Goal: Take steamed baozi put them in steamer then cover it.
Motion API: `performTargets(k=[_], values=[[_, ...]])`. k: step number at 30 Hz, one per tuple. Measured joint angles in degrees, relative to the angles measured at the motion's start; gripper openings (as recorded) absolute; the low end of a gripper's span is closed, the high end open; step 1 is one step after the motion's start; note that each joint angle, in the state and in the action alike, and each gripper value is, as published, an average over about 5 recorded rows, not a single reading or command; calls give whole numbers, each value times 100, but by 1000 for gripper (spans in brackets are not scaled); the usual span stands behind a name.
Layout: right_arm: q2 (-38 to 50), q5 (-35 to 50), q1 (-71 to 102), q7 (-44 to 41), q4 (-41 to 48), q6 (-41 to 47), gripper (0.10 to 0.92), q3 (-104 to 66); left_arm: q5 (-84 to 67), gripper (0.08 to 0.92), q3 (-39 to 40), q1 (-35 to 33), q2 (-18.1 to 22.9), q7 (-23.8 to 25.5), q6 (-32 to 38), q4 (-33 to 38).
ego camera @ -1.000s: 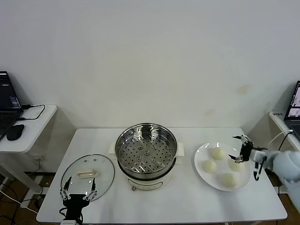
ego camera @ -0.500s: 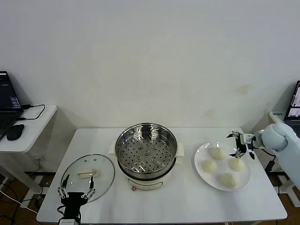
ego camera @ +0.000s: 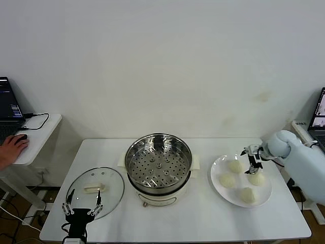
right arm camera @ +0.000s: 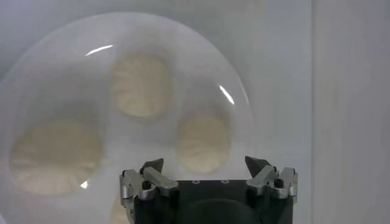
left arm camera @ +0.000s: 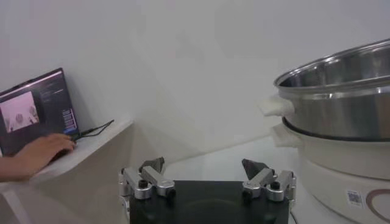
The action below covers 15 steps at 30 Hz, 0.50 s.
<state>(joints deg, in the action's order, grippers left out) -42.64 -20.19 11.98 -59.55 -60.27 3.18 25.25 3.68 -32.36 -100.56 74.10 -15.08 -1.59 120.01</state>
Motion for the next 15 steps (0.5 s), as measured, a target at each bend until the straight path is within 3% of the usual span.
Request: performTargets(k=[15], values=[[-359, -130, -199, 132, 427, 89, 821, 142, 63, 823, -39, -36, 37, -10, 71, -14]])
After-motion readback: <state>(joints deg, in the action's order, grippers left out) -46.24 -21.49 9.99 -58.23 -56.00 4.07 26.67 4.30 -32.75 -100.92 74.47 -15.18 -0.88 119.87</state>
